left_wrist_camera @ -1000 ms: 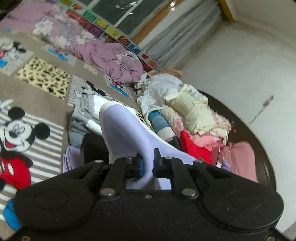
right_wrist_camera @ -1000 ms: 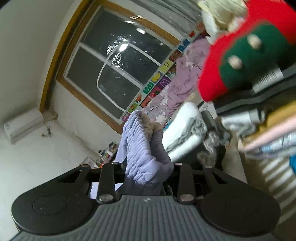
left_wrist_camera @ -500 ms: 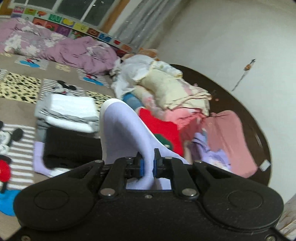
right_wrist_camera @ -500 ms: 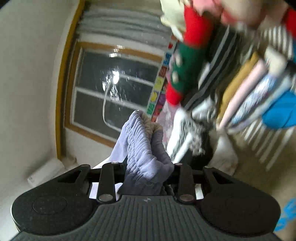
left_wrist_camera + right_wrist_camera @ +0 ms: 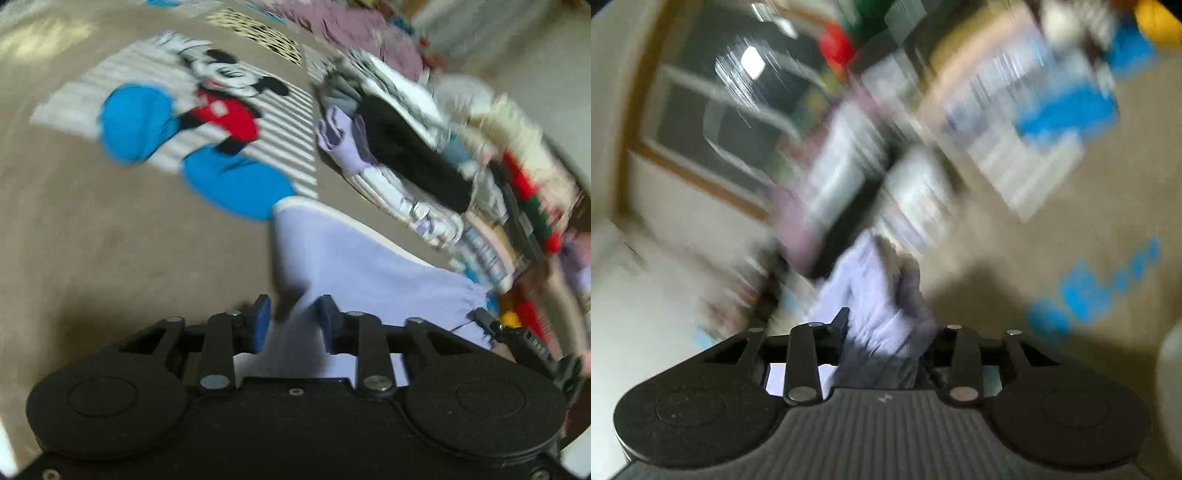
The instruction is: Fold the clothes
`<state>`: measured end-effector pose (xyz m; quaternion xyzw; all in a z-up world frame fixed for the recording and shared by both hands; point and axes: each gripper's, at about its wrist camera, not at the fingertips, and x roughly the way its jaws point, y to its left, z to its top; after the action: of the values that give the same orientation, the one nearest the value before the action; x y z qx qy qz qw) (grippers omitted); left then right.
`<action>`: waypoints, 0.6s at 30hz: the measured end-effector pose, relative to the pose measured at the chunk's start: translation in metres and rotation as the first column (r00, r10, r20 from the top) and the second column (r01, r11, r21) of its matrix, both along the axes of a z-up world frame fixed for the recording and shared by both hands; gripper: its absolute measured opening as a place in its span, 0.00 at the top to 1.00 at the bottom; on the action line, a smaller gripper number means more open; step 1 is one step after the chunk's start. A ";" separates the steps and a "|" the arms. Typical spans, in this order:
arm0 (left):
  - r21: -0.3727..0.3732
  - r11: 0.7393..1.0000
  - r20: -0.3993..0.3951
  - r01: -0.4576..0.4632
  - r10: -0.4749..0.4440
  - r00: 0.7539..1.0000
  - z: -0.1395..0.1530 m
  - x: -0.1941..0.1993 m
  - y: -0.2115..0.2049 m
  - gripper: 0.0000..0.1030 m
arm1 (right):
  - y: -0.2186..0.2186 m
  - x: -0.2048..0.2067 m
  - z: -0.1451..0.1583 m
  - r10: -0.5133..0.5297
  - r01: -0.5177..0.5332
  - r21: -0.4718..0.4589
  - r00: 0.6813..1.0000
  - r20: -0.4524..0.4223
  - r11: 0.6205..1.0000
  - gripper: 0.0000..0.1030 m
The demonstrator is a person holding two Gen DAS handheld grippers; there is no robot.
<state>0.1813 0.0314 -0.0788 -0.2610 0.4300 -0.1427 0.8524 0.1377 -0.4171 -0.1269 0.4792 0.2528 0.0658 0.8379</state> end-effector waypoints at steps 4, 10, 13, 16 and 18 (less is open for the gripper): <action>-0.166 0.985 0.023 -0.037 0.041 0.999 -0.022 -0.015 0.019 0.52 | 0.003 -0.011 -0.007 -0.015 0.017 -0.058 0.999 0.036 0.998 0.38; -0.256 0.966 0.018 -0.026 0.032 0.999 -0.040 -0.010 0.008 0.52 | -0.007 -0.002 -0.013 0.045 -0.044 -0.049 0.999 0.025 0.998 0.30; -0.291 0.957 0.028 -0.016 0.025 0.999 -0.040 -0.003 0.008 0.53 | 0.003 0.003 -0.020 0.116 -0.116 -0.050 0.993 0.009 0.992 0.23; -0.302 0.953 0.038 -0.007 0.019 0.999 -0.045 0.003 0.003 0.58 | 0.009 0.011 -0.018 0.152 -0.151 -0.084 0.988 0.005 0.985 0.23; -0.289 0.957 0.043 0.002 0.011 0.999 -0.049 0.007 -0.001 0.70 | 0.012 0.016 -0.015 0.173 -0.173 -0.097 0.985 -0.004 0.980 0.23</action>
<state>0.1882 0.0304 -0.1275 -0.3805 0.3851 -0.2078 0.8147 0.1537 -0.4047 -0.1422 0.4138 0.2947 0.1271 0.8519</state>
